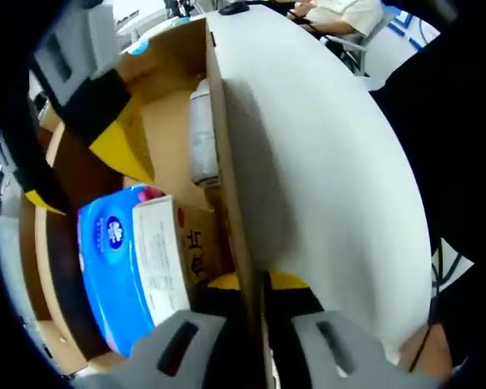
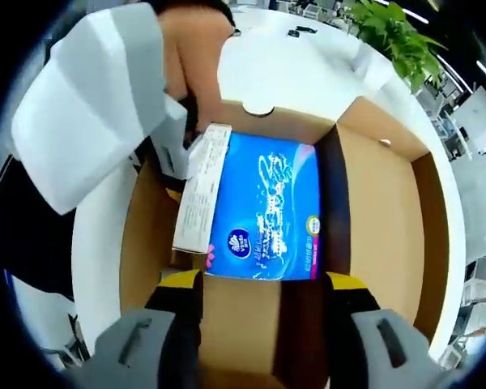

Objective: Operate the shoe box by opening the lid, removing the specified soft item, and placing it in the target area until the item is outside and the box remains undamaged.

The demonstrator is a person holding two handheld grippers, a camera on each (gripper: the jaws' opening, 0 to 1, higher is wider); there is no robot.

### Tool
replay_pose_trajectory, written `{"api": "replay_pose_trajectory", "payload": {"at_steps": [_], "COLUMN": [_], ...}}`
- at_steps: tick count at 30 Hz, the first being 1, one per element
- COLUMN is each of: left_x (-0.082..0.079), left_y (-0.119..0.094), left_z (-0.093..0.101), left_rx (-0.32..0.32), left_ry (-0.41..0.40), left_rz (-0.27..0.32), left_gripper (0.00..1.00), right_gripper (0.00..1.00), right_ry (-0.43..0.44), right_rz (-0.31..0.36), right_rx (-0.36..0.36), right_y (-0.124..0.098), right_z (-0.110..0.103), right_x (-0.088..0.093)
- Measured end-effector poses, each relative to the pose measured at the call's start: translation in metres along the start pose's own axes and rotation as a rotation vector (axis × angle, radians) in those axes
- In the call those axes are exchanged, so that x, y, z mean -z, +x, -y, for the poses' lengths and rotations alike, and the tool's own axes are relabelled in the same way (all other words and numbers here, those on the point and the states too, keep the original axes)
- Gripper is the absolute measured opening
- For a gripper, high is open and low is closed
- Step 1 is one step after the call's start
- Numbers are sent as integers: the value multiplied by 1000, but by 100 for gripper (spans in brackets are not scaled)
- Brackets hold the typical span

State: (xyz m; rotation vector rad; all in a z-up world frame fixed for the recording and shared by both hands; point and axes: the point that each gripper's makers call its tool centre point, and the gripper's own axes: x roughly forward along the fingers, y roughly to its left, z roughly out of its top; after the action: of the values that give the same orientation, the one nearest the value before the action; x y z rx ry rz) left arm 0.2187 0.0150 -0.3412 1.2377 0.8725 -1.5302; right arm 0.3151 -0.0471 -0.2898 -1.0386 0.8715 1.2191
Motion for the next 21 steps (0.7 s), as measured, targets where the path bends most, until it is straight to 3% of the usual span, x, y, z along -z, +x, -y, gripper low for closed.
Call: {"api": "replay_pose_trajectory", "payload": {"at_steps": [21], "left_x": [1], "left_y": [0], "left_z": [-4], "left_rx": [-2], "left_ry": [4], "left_rz": [1], "left_gripper": [6], "right_gripper": [62], "right_ry": [19], "right_rz": [-31], "right_rx": [-21], "right_y": [16], "right_z": [-3], "right_x": [-5]}}
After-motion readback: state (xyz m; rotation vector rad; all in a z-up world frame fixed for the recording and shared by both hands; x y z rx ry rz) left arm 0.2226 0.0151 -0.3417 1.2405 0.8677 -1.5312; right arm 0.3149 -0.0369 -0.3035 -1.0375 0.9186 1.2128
